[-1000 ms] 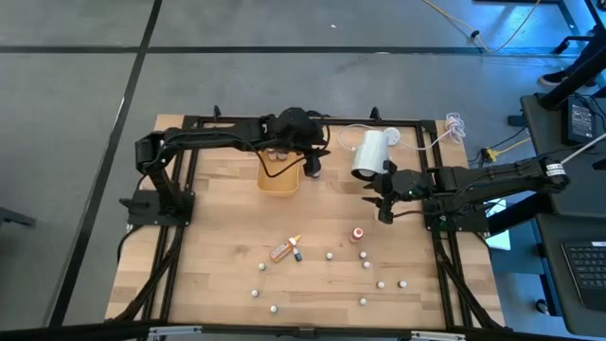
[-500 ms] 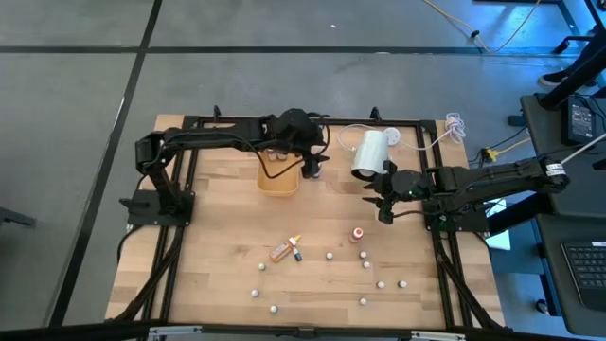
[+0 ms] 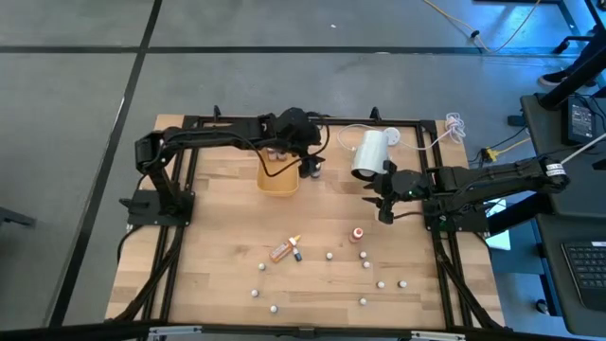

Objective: Pick & Place food coloring
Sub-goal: Put the large blue food coloring bottle into the yellow bin

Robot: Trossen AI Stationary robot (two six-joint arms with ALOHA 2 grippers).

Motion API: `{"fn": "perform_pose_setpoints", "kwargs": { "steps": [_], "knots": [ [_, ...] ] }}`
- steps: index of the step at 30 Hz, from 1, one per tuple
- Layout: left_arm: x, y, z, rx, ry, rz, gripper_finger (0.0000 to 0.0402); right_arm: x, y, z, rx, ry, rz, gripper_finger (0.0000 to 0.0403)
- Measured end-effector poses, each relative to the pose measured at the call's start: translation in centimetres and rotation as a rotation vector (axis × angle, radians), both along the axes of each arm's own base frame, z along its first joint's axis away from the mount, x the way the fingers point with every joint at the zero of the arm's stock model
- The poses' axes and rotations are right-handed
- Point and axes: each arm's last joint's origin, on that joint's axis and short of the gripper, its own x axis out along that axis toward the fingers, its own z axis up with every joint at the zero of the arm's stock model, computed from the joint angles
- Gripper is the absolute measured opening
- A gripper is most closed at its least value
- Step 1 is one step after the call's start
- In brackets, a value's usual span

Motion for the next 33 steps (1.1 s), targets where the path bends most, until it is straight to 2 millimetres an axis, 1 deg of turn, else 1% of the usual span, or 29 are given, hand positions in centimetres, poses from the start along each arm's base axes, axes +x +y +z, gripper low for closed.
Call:
{"fn": "perform_pose_setpoints", "kwargs": {
  "steps": [2, 5, 8, 10, 12, 14, 19, 24, 27, 33],
  "knots": [
    [0.0, 0.2, 0.2, 0.006, 0.001, 0.015, 0.0265, 0.0, 0.0, 0.1, -0.005, -0.005, 0.004, 0.0165],
    [0.0, 0.4, 1.2, 0.069, 0.005, 0.069, 0.0265, 0.1, 0.0, 0.1, -0.005, -0.014, 0.004, 0.0165],
    [-0.2, 0.3, 2.2, 0.09, 0.051, 0.048, 0.0263, 0.2, 0.0, 0.2, -0.016, -0.023, 0.013, 0.0165],
    [0.1, 0.4, 2.6, 0.089, 0.067, 0.043, 0.0259, 0.2, 0.0, 0.2, -0.023, -0.024, 0.019, 0.0165],
    [0.4, 0.5, 2.5, 0.091, 0.121, 0.025, 0.0253, 0.2, 0.0, 0.2, -0.022, -0.026, 0.018, 0.0165],
    [1.3, 0.9, 2.1, 0.099, 0.153, 0.008, 0.0247, 0.2, 0.0, 0.2, -0.023, -0.027, 0.018, 0.0165],
    [3.1, 1.6, -0.7, 0.066, 0.27, -0.06, 0.0237, 0.2, 0.0, 0.3, -0.022, -0.03, 0.018, 0.0165],
    [3.9, 2.0, -2.7, 0.061, 0.345, -0.086, 0.0235, 0.2, 0.0, 0.3, -0.022, -0.03, 0.018, 0.0165],
    [4.0, 2.2, -3.2, 0.054, 0.357, -0.085, 0.0235, 0.2, 0.0, 0.3, -0.023, -0.028, 0.019, 0.0165],
    [4.1, 2.3, -3.4, 0.051, 0.359, -0.081, 0.0235, 0.2, 0.0, 0.3, -0.022, -0.028, 0.018, 0.0165]
  ]
}}
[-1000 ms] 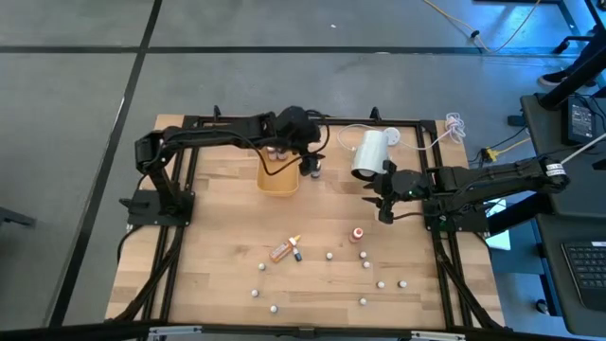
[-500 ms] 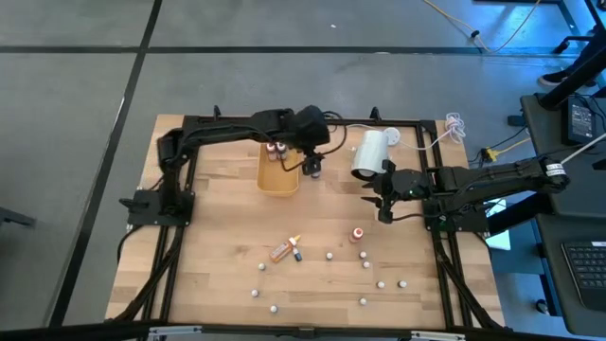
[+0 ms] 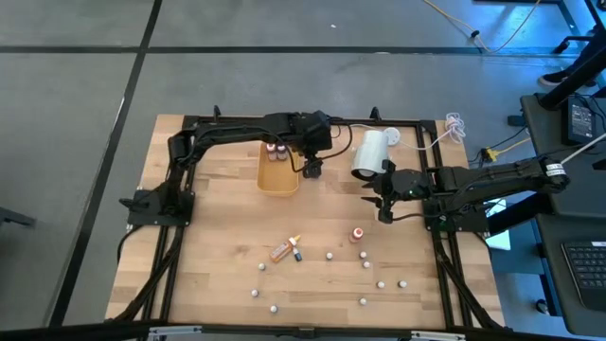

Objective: Pick & Place food coloring
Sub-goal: Put the large blue food coloring bottle into the yellow bin

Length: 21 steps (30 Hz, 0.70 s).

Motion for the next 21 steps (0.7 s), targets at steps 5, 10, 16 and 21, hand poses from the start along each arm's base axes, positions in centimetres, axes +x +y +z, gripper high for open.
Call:
{"fn": "perform_pose_setpoints", "kwargs": {
  "steps": [5, 10, 16, 21],
  "knots": [
    [0.0, 0.0, 0.0, -0.006, 0.0, -0.003, 0.0234, 0.0, 0.0, 0.0, 0.0, 0.0, 0.0, 0.0165],
    [0.3, 0.0, -0.6, -0.015, 0.009, 0.001, 0.0228, 0.0, 0.0, 0.0, 0.0, 0.0, 0.0, 0.0165],
    [0.9, 0.2, -3.3, -0.048, 0.087, 0.011, 0.0223, 0.0, 0.0, 0.0, 0.001, 0.0, 0.0, 0.0165],
    [1.1, 0.1, -4.2, -0.044, 0.115, 0.0, 0.0223, 0.0, 0.0, 0.0, 0.001, 0.0, 0.0, 0.0165]
  ]
}}
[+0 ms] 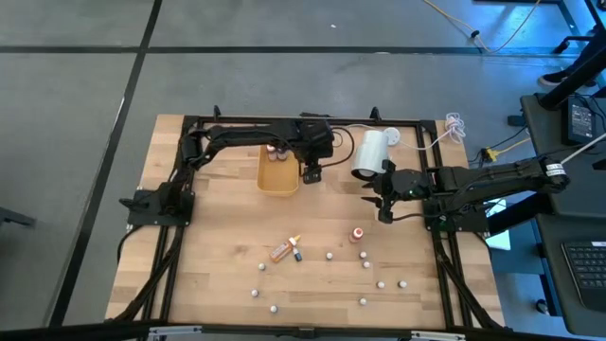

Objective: Pick & Place food coloring
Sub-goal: Put the large blue food coloring bottle into the yellow bin

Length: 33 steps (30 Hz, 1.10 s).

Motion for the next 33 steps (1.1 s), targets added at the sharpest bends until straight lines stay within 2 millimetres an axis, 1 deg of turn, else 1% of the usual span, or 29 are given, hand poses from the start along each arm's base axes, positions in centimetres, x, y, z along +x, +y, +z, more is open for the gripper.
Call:
{"fn": "perform_pose_setpoints", "kwargs": {
  "steps": [3, 6, 11, 16, 21, 23, 26, 30, 33],
  "knots": [
    [0.0, 0.0, 0.0, 0.002, 0.001, -0.001, 0.0218, 0.0, 0.0, 0.0, -0.001, 0.0, 0.0, 0.0165],
    [0.0, 0.0, 0.0, 0.001, 0.005, -0.001, 0.0204, 0.0, 0.0, 0.0, -0.001, 0.0, 0.001, 0.0165],
    [0.1, 0.0, -0.8, -0.003, 0.033, -0.009, 0.0162, 0.0, 0.0, 0.0, -0.002, 0.0, 0.002, 0.0165],
    [0.1, 0.0, -0.6, -0.001, 0.023, -0.009, 0.0116, 0.0, 0.0, 0.0, -0.002, 0.0, 0.002, 0.0165],
    [0.0, 0.0, -0.6, -0.002, 0.025, -0.008, 0.0115, 0.0, 0.0, 0.0, -0.002, 0.0, 0.002, 0.0165],
    [-0.4, -0.1, -0.2, -0.006, 0.045, -0.005, 0.0115, 0.0, 0.0, 0.0, -0.002, 0.001, 0.002, 0.0165],
    [-1.2, -0.3, 1.5, -0.003, 0.052, 0.027, 0.0114, 0.0, 0.0, 0.0, -0.003, 0.004, 0.002, 0.0165],
    [-2.4, -0.6, 5.3, 0.03, -0.015, 0.066, 0.0114, 0.0, 0.0, 0.0, -0.004, 0.006, 0.003, 0.0165],
    [-3.5, -0.9, 7.6, 0.054, -0.058, 0.092, 0.0114, 0.0, 0.0, 0.0, -0.006, 0.007, 0.004, 0.0165]
  ]
}}
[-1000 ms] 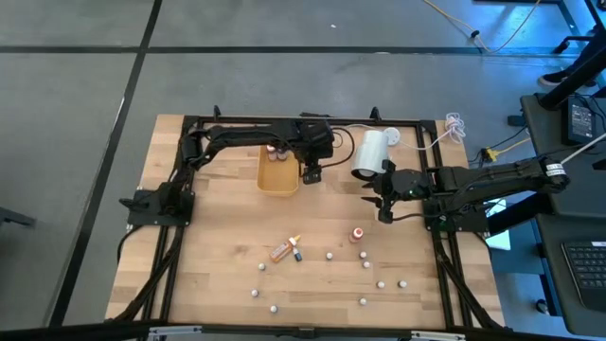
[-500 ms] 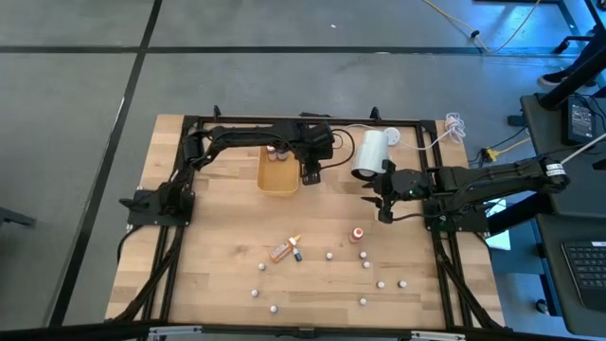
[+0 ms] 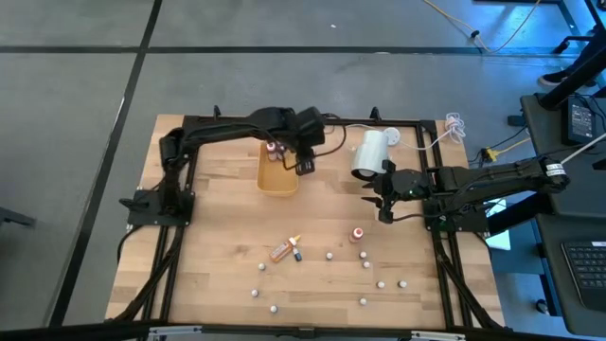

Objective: Pick & Place food coloring
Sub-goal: Put the large blue food coloring bottle into the yellow bin

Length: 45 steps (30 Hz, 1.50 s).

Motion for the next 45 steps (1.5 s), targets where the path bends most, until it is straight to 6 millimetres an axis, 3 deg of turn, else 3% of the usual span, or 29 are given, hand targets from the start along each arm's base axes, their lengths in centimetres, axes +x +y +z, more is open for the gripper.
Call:
{"fn": "perform_pose_setpoints", "kwargs": {
  "steps": [4, 14, 33, 40, 45],
  "knots": [
    [-1.3, 0.3, 1.0, -0.01, -0.016, 0.064, 0.0114, 0.0, 0.0, 0.0, 0.004, 0.0, -0.004, 0.0165],
    [-2.4, 1.8, -1.7, -0.053, 0.052, 0.146, 0.0114, 0.0, 0.0, 0.0, 0.005, 0.001, -0.005, 0.0165],
    [-3.1, 3.3, -2.3, -0.042, 0.063, 0.277, 0.0114, 0.0, 0.0, 0.0, 0.006, 0.001, -0.005, 0.0165],
    [-3.4, 3.4, -4.9, -0.032, 0.078, 0.312, 0.0114, 0.0, 0.0, 0.0, 0.006, 0.0, -0.005, 0.0165],
    [-3.3, 3.9, -5.2, -0.026, 0.043, 0.321, 0.0114, 0.0, 0.0, 0.0, 0.006, 0.0, -0.005, 0.0165]
  ]
}}
